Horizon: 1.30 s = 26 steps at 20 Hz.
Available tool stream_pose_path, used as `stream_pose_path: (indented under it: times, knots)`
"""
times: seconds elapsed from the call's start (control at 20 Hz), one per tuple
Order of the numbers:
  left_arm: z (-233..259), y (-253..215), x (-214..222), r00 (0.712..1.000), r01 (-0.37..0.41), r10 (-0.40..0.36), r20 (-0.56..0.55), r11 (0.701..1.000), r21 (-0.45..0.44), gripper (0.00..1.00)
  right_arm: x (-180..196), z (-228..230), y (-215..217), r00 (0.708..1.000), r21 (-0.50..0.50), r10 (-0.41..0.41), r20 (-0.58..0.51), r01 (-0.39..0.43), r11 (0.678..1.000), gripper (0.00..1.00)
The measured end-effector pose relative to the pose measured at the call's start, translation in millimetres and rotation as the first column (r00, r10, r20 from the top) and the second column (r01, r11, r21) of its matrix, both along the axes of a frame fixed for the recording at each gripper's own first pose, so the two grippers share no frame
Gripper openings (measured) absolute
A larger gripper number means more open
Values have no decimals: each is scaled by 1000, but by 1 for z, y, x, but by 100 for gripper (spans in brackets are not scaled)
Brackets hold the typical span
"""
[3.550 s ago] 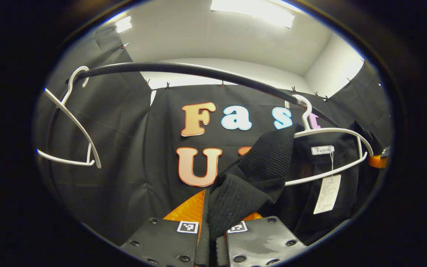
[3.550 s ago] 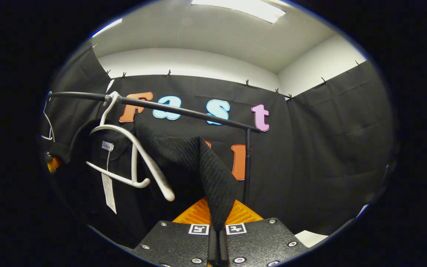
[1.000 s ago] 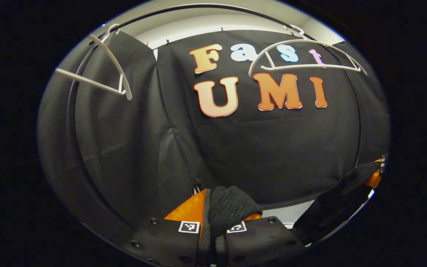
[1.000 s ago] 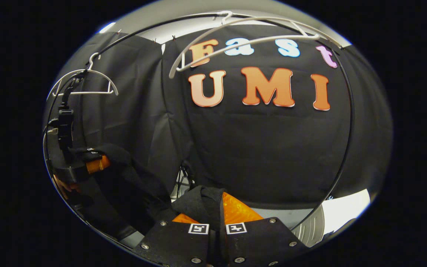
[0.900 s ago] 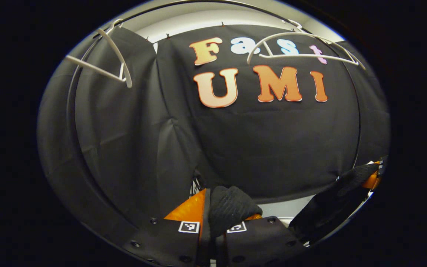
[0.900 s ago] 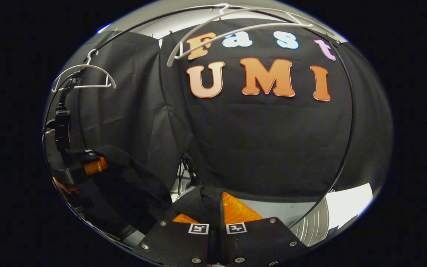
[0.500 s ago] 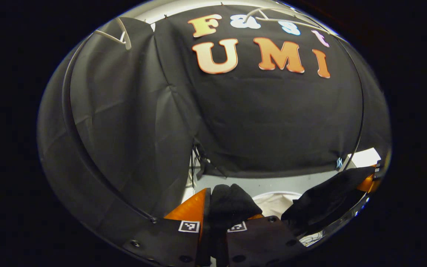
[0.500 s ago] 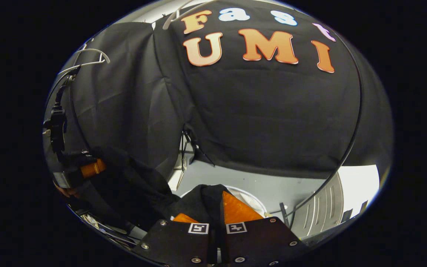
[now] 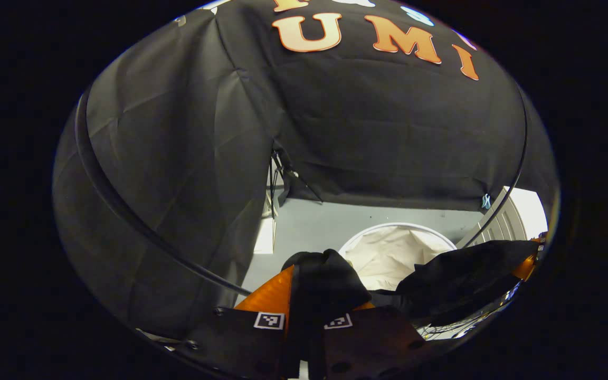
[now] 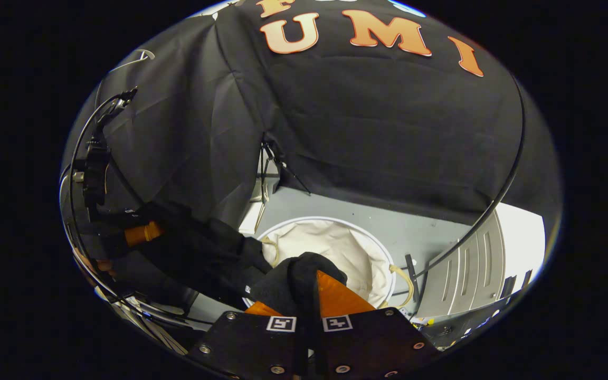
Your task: Grasp the clothes on the hanger with both hands and then place them into the laundry hamper below.
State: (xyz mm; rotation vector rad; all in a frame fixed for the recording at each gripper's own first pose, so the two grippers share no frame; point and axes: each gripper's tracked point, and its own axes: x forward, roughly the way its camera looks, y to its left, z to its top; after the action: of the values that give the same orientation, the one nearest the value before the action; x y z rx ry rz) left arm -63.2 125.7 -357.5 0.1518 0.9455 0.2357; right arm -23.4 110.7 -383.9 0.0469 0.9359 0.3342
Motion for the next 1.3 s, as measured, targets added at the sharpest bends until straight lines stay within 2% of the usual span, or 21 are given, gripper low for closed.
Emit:
stream_pose_path:
  times: [0.2,0.3,0.35,0.4,0.45,0.5,0.55,0.6,0.75,0.8,0.9,0.95,1.0,1.05,1.1,1.15,1.3]
  knots:
    - [-16,-3,0,999,-10,10,-49,1000,-9,14,-10,-21,-3,997,1,-12,-73,12,1000,7]
    - [-29,-6,-11,995,-18,15,-98,999,-32,16,-15,-27,-8,994,8,-24,-106,25,1000,12]
    - [-34,-3,-11,993,-29,26,-114,999,-29,21,-16,-29,-8,993,13,-30,-116,31,999,1]
    - [-40,-2,-12,991,-33,29,-130,999,-31,22,-16,-28,-6,992,19,-34,-119,37,999,21]
    - [-42,-1,-14,990,-35,31,-139,999,-24,29,-14,-28,-5,992,14,-34,-118,36,999,25]
    - [-45,-1,-18,988,-36,32,-154,999,-22,32,-14,-30,-8,993,4,-33,-116,34,999,32]
    - [-47,-3,-22,985,-37,33,-169,999,-22,43,-13,-30,-9,993,-1,-32,-117,32,999,34]
    - [-50,-1,-26,983,-40,37,-182,999,-13,49,-14,-32,-8,992,-2,-30,-120,30,1000,40]
    - [-53,5,-31,977,-61,57,-207,998,-9,100,-16,-32,-9,991,-10,-31,-129,30,999,51]
    - [-55,4,-33,976,-68,65,-207,998,-11,97,-17,-33,-11,991,-14,-34,-130,32,999,55]
    - [-51,2,-35,977,-74,70,-203,997,-14,99,-19,-34,-14,990,-25,-36,-137,33,999,62]
    - [-52,2,-37,977,-72,68,-201,997,-16,99,-21,-35,-13,989,-29,-35,-144,31,999,70]
    - [-50,2,-36,978,-69,65,-197,997,-14,99,-22,-35,-13,988,-29,-35,-149,31,999,93]
    - [-48,1,-35,980,-64,60,-188,998,-15,99,-22,-33,-12,988,-26,-33,-152,29,999,94]
    - [-45,-1,-33,983,-59,55,-174,998,-22,99,-22,-33,-11,988,-23,-31,-152,28,999,86]
    - [-40,-4,-31,986,-55,50,-161,998,-28,99,-21,-31,-10,988,-24,-30,-149,26,999,95]
    - [-33,-7,-29,989,-42,39,-139,999,-23,99,-21,-34,-12,989,-24,-27,-147,24,999,95]
